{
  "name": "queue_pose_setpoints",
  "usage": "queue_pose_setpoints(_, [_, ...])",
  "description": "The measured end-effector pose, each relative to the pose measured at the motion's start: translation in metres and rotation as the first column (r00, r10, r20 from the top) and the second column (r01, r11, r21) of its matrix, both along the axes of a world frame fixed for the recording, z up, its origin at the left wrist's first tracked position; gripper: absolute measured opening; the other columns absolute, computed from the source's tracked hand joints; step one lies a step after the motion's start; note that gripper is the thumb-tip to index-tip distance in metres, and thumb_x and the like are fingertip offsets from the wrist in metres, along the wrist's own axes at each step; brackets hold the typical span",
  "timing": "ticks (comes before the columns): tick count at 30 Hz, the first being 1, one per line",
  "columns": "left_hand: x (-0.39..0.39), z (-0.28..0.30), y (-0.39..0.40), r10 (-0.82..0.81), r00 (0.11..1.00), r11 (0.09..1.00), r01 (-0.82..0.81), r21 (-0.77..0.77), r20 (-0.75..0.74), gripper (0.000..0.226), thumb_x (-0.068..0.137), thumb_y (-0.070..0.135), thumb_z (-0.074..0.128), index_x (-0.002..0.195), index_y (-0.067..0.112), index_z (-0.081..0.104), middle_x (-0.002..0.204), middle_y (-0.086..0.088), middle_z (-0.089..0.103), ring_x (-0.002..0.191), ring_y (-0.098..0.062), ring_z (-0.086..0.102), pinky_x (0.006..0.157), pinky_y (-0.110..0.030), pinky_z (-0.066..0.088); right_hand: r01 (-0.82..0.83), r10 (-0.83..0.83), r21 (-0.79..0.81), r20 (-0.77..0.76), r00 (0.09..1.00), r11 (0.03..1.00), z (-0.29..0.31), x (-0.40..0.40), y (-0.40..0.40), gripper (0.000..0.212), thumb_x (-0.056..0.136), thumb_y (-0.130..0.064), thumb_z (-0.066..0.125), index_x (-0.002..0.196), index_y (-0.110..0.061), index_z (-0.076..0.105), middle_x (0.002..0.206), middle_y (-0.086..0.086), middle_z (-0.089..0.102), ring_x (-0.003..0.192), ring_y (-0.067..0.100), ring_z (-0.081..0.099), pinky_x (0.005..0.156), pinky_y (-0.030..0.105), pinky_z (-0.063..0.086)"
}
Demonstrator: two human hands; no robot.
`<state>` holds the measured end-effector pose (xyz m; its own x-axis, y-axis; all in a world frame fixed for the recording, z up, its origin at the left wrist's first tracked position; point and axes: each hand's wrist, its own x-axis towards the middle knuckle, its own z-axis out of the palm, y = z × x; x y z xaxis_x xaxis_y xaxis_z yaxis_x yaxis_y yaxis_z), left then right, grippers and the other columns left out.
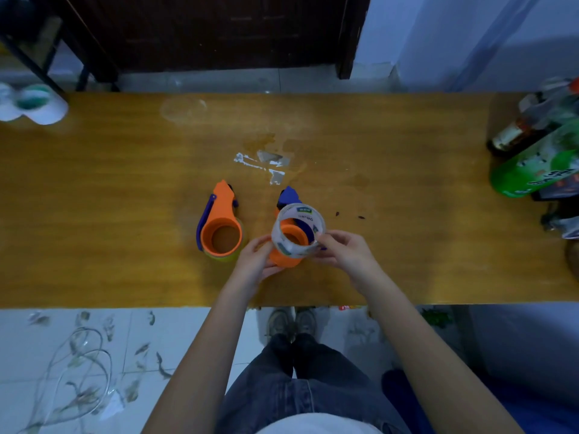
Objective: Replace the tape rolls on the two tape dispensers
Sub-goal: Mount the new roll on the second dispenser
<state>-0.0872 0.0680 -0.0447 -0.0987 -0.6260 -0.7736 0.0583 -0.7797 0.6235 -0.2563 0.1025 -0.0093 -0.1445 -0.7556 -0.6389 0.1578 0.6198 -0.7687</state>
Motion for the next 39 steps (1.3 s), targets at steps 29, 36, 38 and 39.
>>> queue_pose_setpoints(29, [0.001, -0.005, -0.002, -0.014, 0.999, 0.999, 0.013, -0.034, -0.037, 0.042, 0.088, 0.027, 0.063, 0.127, 0.018, 0.051, 0.122, -0.011, 0.061, 0.109, -0.028, 0.062, 0.089, -0.04, 0.054, -0.377, 0.301, 0.094, -0.786, 0.54, 0.922, -0.021, 0.016, -0.007, 0.031, 0.095, -0.03, 0.048, 0.107, -0.007, 0.064, 0.082, 0.008, 0.068, 0.069, 0.022, 0.064, 0.059, 0.032, 0.053])
queue_pose_setpoints(36, [-0.005, -0.003, -0.003, -0.051, 0.998, 0.994, 0.055, -0.099, 0.037, 0.03, 0.086, 0.027, 0.067, 0.114, 0.027, 0.056, 0.115, -0.009, 0.065, 0.105, -0.025, 0.064, 0.087, -0.041, 0.055, -0.432, 0.314, 0.203, -0.928, 0.203, 0.879, -0.027, 0.019, 0.0, 0.026, 0.098, -0.032, 0.037, 0.103, -0.009, 0.048, 0.078, 0.011, 0.067, 0.058, 0.028, 0.057, 0.048, 0.03, 0.036])
queue_pose_setpoints(38, [-0.006, 0.0, -0.005, -0.035, 0.998, 0.994, 0.041, -0.106, 0.059, 0.028, 0.086, 0.028, 0.067, 0.112, 0.027, 0.057, 0.111, -0.007, 0.065, 0.104, -0.024, 0.064, 0.084, -0.039, 0.056, -0.394, 0.204, 0.113, -0.959, 0.198, 0.912, -0.026, 0.01, -0.002, 0.028, 0.096, -0.035, 0.042, 0.098, -0.009, 0.051, 0.083, 0.01, 0.065, 0.067, 0.025, 0.059, 0.05, 0.028, 0.036])
queue_pose_setpoints(39, [-0.005, 0.002, -0.006, -0.036, 0.997, 0.992, 0.045, -0.114, 0.075, 0.028, 0.085, 0.028, 0.067, 0.112, 0.026, 0.058, 0.111, -0.007, 0.066, 0.103, -0.023, 0.065, 0.083, -0.039, 0.057, -0.377, 0.161, 0.06, -0.957, 0.24, 0.924, -0.027, 0.004, -0.006, 0.029, 0.093, -0.036, 0.046, 0.1, -0.009, 0.054, 0.091, 0.009, 0.063, 0.08, 0.025, 0.061, 0.055, 0.029, 0.04])
